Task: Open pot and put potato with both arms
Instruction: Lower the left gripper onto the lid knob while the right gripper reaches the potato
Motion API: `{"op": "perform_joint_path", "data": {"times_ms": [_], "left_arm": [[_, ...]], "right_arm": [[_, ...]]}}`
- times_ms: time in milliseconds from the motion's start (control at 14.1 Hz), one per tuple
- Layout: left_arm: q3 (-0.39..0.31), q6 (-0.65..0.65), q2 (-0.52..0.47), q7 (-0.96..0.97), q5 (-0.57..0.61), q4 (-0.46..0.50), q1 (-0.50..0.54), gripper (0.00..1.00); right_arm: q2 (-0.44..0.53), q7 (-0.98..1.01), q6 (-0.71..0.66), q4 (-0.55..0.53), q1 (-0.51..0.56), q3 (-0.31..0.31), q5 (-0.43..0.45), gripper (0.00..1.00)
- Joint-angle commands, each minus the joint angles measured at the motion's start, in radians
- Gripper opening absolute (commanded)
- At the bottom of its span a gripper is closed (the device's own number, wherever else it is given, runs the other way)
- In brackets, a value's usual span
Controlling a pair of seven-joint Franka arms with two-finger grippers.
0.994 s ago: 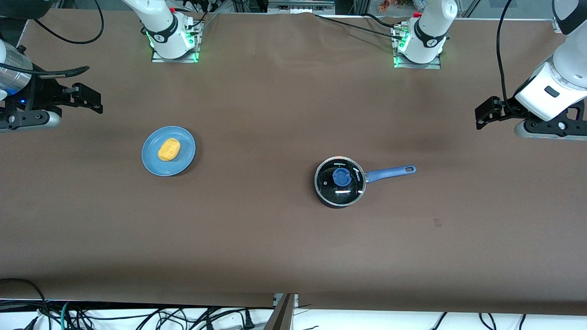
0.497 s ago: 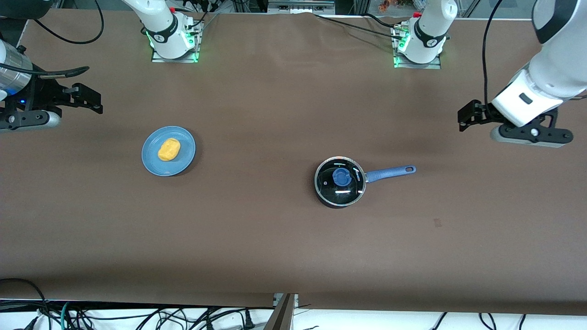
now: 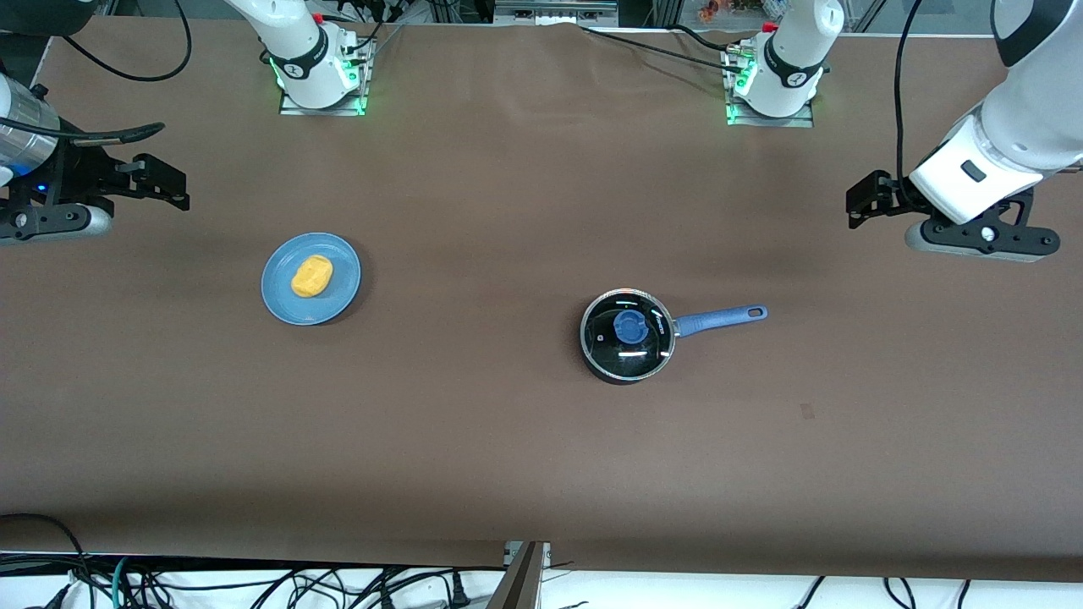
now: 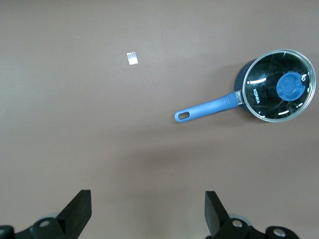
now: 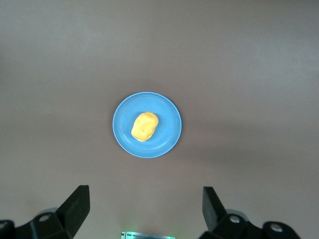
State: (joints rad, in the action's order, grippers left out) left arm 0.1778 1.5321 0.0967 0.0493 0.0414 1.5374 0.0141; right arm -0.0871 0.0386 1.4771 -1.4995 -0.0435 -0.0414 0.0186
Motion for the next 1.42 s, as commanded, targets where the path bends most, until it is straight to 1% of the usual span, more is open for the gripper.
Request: {"op": "perform_joint_path", "data": {"times_ms": [0, 142, 213, 355, 426, 497, 639, 710, 852, 994, 1135, 1206, 1348], "left_arm": [[-0.006, -0.033, 0.041, -0.026, -0.018, -0.029, 0.010, 1.00], [-0.003, -0.036, 0.051, 0.001, -0.082, -0.019, 0.004, 1.00], [0.000, -0.036, 0.058, 0.062, -0.098, -0.007, 0.000, 1.00], [0.008, -0.021, 0.087, 0.164, -0.199, 0.030, -0.006, 1.00], [0.025, 0.009, 0.115, 0.194, -0.219, 0.035, -0.009, 1.00], [0.051, 0.058, 0.142, 0.254, -0.221, 0.035, -0.017, 1.00], [0.081, 0.141, 0.202, 0.380, -0.213, 0.036, -0.054, 1.00], [0.081, 0.190, 0.225, 0.412, -0.212, 0.049, -0.086, 1.00], [0.081, 0.328, 0.268, 0.521, -0.210, 0.085, -0.159, 1.00], [0.080, 0.431, 0.337, 0.663, -0.192, 0.086, -0.245, 1.00], [0.080, 0.508, 0.397, 0.730, -0.096, 0.076, -0.314, 1.00], [0.080, 0.538, 0.420, 0.739, -0.074, 0.073, -0.327, 1.00], [0.078, 0.609, 0.463, 0.735, -0.067, 0.073, -0.339, 1.00]], "right_arm": [[-0.005, 0.006, 0.000, 0.012, 0.002, -0.002, 0.006, 1.00], [-0.005, 0.004, 0.000, 0.012, 0.005, 0.000, 0.004, 1.00], [-0.005, 0.003, 0.000, 0.012, 0.004, 0.000, 0.004, 1.00], [-0.005, 0.003, 0.000, 0.012, 0.005, 0.000, 0.004, 1.00], [-0.006, 0.003, 0.000, 0.012, 0.005, 0.000, 0.004, 1.00], [-0.010, 0.003, 0.000, 0.012, 0.005, 0.000, 0.004, 1.00], [-0.011, 0.001, 0.000, 0.012, 0.005, 0.000, 0.003, 1.00], [-0.011, 0.001, 0.000, 0.012, 0.005, 0.000, 0.003, 1.00], [-0.026, 0.001, 0.000, 0.012, 0.004, 0.000, -0.002, 1.00], [-0.036, 0.001, 0.000, 0.007, 0.002, 0.000, -0.002, 1.00], [-0.106, 0.001, 0.003, 0.007, 0.004, 0.000, 0.006, 1.00], [-0.129, 0.009, 0.008, 0.008, 0.005, 0.000, 0.015, 1.00], [-0.144, 0.014, 0.043, 0.005, 0.002, 0.000, 0.020, 1.00]]}}
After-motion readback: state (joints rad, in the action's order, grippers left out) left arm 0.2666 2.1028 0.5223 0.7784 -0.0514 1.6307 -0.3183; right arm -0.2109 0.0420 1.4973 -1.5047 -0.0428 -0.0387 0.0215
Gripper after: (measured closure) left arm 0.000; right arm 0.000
